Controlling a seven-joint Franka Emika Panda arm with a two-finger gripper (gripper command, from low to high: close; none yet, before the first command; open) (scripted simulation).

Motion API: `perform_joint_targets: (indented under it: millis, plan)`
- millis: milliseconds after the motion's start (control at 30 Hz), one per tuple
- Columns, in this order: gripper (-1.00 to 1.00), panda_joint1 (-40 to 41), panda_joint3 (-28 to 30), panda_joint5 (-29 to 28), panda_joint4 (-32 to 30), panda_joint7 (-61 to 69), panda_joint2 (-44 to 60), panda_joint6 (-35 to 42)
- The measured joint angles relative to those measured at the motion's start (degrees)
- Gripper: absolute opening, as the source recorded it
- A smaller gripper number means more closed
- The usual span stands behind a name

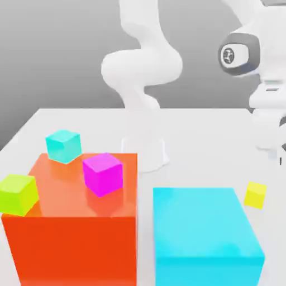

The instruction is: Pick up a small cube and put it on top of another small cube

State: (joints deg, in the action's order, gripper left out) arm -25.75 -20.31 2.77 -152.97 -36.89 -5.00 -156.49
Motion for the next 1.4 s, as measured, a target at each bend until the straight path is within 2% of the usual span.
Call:
perform_joint_targets:
  millis: [133,333,367,600,767,833,933,1067,1400]
  plan:
    - [0.0,-6.0,-1.5,-7.4,-3.8,-4.0,8.5,-4.8]
    - [0.0,-15.1,9.6,-20.5,-2.1,-13.5,21.1,-14.0]
    - [-1.0,-16.6,11.4,-21.6,-1.7,-14.4,22.7,-15.3]
    - [-1.0,-16.8,11.6,-22.0,-1.7,-14.7,22.9,-15.5]
    - [-1.0,-12.1,4.6,-12.2,-3.8,-7.3,13.9,-8.6]
    - [-1.0,-10.8,4.1,-7.9,-3.9,-3.2,9.9,-5.0]
    - [-1.0,-4.1,6.7,-5.1,-1.4,3.7,5.2,1.8]
    - [-1.0,2.9,11.7,-4.0,2.8,12.0,-0.5,11.4]
    - [-1.0,17.6,28.4,-6.4,12.9,28.8,-13.5,34.6]
